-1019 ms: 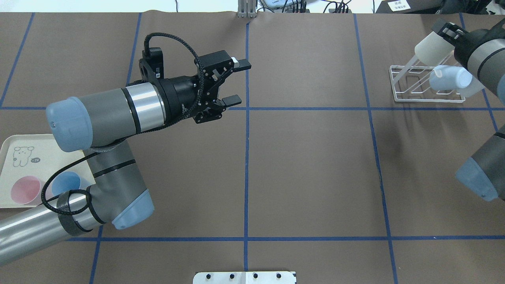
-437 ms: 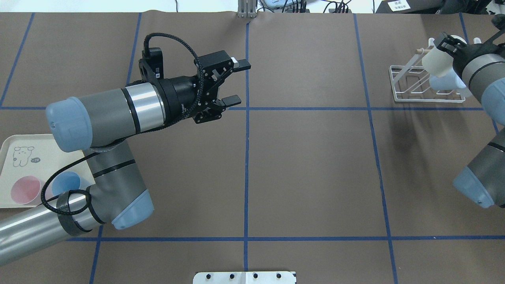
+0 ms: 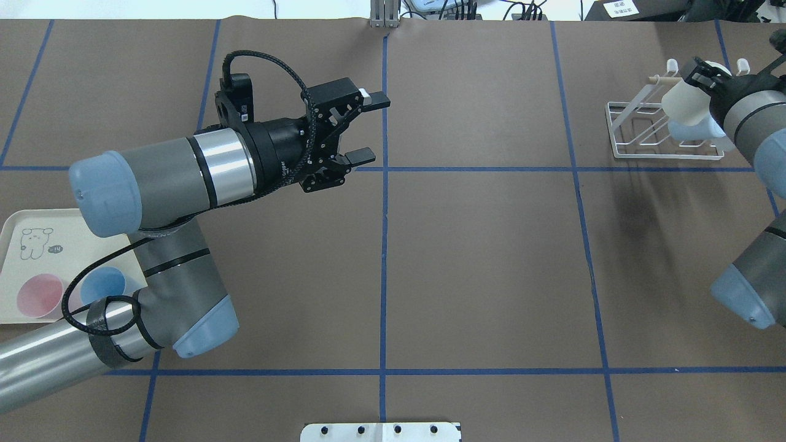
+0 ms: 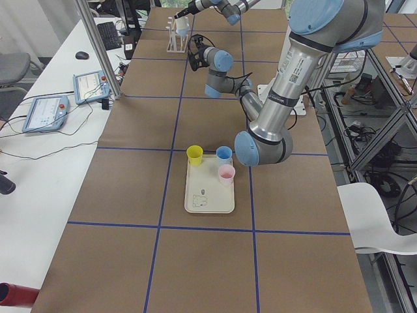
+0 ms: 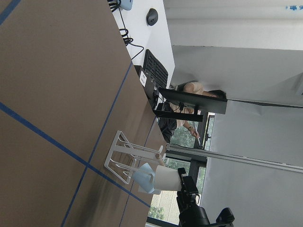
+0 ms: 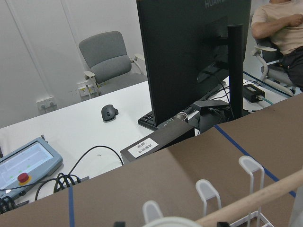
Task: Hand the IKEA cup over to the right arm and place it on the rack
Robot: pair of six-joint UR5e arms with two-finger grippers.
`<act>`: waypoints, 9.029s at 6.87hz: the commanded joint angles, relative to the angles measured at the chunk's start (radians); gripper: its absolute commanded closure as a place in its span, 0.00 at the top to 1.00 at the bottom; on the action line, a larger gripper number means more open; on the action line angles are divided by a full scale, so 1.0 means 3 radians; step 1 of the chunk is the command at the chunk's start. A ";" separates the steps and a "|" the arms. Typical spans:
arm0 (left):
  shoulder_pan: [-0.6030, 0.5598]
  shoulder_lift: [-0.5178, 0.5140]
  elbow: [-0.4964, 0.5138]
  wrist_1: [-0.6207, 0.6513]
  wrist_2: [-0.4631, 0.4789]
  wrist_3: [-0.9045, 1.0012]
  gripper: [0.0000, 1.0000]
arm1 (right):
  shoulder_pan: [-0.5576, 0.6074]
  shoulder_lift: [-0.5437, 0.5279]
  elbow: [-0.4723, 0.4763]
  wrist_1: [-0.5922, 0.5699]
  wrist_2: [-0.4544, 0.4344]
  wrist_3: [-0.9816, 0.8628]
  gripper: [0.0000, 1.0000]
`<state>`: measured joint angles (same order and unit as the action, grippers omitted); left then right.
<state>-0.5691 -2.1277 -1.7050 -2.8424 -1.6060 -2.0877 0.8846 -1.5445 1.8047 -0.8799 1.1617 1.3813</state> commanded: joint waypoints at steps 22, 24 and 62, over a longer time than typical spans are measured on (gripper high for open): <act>-0.0987 0.2858 -0.0964 0.2909 -0.1979 0.3993 1.00 | -0.0816 0.0096 0.0478 0.0049 0.0571 0.0417 1.00; -0.0972 0.2828 -0.0720 0.2869 -0.1984 0.3998 0.99 | -0.0832 0.0117 0.0478 0.0044 0.0556 0.0417 1.00; -0.0261 0.0215 -0.0407 -0.0251 -0.1304 0.0332 0.00 | -0.1399 0.1390 0.0841 0.0642 0.0760 0.3336 0.48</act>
<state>-0.6480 -2.0632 -1.8204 -2.9181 -1.9872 -1.9869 0.4648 -1.1275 2.0563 -0.6872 1.3886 2.3823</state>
